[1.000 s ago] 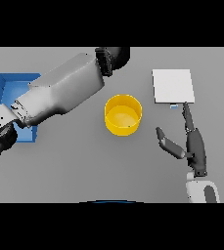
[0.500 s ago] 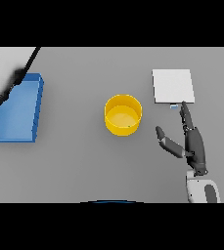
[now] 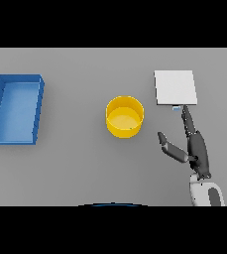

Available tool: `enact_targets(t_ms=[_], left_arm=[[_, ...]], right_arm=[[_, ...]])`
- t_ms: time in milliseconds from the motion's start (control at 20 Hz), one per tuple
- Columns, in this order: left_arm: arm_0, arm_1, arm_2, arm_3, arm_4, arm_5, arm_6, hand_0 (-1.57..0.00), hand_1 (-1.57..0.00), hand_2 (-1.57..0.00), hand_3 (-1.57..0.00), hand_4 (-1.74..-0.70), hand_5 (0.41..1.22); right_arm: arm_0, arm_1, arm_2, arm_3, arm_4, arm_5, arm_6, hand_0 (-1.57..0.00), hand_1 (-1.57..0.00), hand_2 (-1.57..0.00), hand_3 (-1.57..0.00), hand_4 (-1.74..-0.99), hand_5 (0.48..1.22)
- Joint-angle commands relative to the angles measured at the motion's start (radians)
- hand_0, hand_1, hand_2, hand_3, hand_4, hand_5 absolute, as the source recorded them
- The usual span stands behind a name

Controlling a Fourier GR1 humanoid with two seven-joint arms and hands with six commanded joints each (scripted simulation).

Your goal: Pick up the red beaker and tilt it to pour out 1 green nut into yellow bowl. Pick up the yellow bowl and place it on the metallic measuring scale.

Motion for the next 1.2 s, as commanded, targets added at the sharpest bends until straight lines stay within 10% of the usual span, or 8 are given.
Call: enact_targets(t_ms=[0, 300, 700, 950, 1050, 1150], left_arm=[[0.049, 0.020, 0.017, -0.046, 0.033, 0.041, 0.031, -1.57, -1.57, -1.57, -1.45, -1.74, 1.221], [0.420, 0.116, 0.026, -0.440, 0.189, 0.247, 0.281, -1.57, -1.57, -1.57, -1.45, -1.74, 1.221], [0.667, 0.163, -0.007, -0.674, 0.276, 0.419, 0.379, -1.57, -1.57, -1.57, -1.51, -1.74, 1.221], [0.677, 0.170, -0.086, -0.637, 0.324, 0.457, 0.381, -1.57, -1.57, -1.57, -1.55, -1.74, 0.967], [0.678, 0.195, -0.127, -0.653, 0.353, 0.416, 0.380, -1.57, -1.57, -1.57, -1.50, -1.53, 0.865], [0.693, 0.221, -0.137, -0.710, 0.391, 0.335, 0.380, -1.46, -1.18, -1.19, -1.13, -1.23, 0.803]], right_arm=[[0.002, -0.010, -0.002, -0.009, 0.004, 0.001, 0.006, 0.00, 0.00, 0.00, 0.00, -1.212, 0.604], [-0.013, -0.030, 0.010, -0.018, 0.027, 0.008, 0.027, 0.00, 0.00, 0.00, 0.00, -1.206, 0.653], [-0.013, -0.028, 0.009, -0.019, 0.023, 0.007, 0.019, 0.00, 0.00, 0.00, 0.00, -1.217, 0.666], [-0.014, -0.022, 0.014, -0.008, 0.034, -0.001, 0.020, 0.00, 0.00, 0.00, 0.00, -1.205, 0.664], [-0.004, -0.030, 0.012, -0.004, 0.034, 0.004, 0.004, 0.00, 0.00, 0.00, 0.00, -1.197, 0.664], [0.002, -0.024, 0.013, -0.016, 0.023, 0.007, 0.001, 0.00, 0.00, 0.00, 0.00, -1.188, 0.663]])
